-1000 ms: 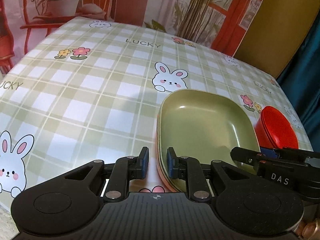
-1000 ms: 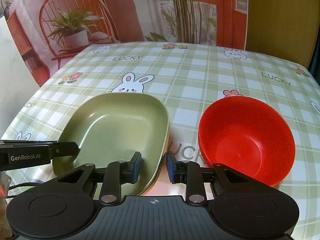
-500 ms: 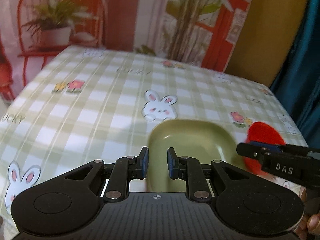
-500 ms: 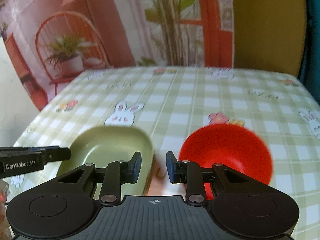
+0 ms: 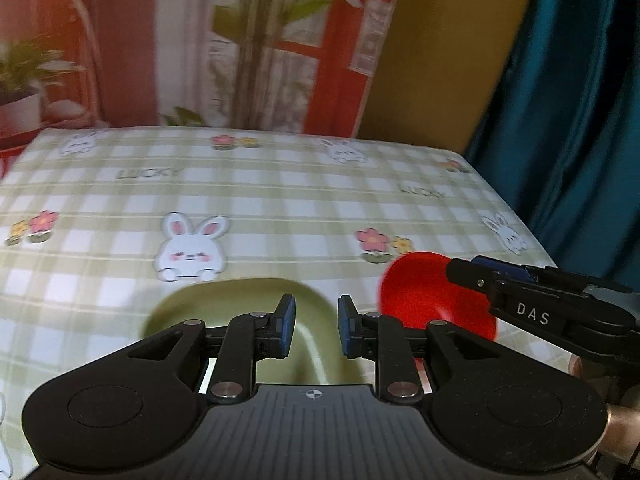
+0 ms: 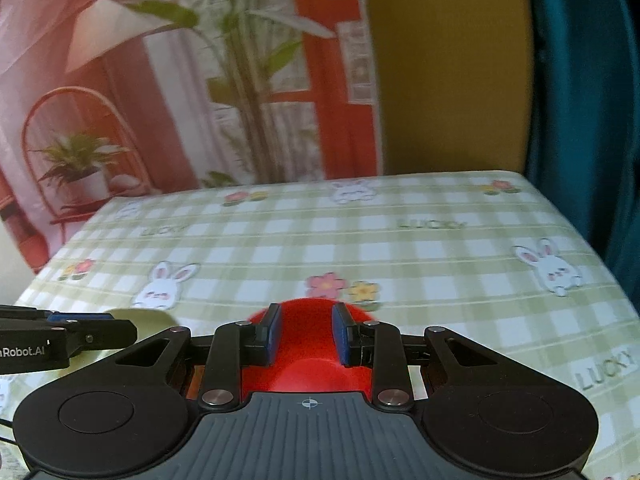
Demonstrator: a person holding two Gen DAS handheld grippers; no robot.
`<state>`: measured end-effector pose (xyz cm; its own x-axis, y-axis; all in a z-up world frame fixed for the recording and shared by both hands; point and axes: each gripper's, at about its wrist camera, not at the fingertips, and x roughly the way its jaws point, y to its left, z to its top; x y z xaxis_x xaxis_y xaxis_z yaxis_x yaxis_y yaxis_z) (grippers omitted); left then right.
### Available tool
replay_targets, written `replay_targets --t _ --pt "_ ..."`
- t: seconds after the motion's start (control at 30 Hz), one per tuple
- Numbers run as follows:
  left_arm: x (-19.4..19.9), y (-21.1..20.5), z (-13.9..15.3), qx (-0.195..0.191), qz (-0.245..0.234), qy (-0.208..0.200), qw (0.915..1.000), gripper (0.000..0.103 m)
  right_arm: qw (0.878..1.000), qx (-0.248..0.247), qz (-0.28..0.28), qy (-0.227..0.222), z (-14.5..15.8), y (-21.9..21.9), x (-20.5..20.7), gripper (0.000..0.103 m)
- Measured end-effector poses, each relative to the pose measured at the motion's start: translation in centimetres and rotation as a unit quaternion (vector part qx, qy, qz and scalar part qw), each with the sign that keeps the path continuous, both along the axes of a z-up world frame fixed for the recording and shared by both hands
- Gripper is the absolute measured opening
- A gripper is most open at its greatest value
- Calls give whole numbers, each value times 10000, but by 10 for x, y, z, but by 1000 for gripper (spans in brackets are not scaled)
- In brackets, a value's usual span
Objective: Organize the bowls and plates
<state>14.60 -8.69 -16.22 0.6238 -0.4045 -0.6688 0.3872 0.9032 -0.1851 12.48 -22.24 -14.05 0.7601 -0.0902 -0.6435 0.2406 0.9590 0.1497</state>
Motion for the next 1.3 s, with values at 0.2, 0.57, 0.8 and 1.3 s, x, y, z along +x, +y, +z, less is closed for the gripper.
replay_targets --t 0.2,0.57,0.8,1.3 --pt "3 -29 -11 28 -254 179 9995 24 9994 111 -297 128 -13 -30 -12 26" --pt "11 -56 -31 287 -442 469 9975 24 9958 782 -356 310 -39 -46 -15 23" --pt "14 -65 -43 430 -469 575 9963 24 9939 1002 -285 355 -46 -46 -14 20" --pt "10 -76 -49 555 -452 490 9962 24 9917 1195 -317 345 -48 -47 -14 12"
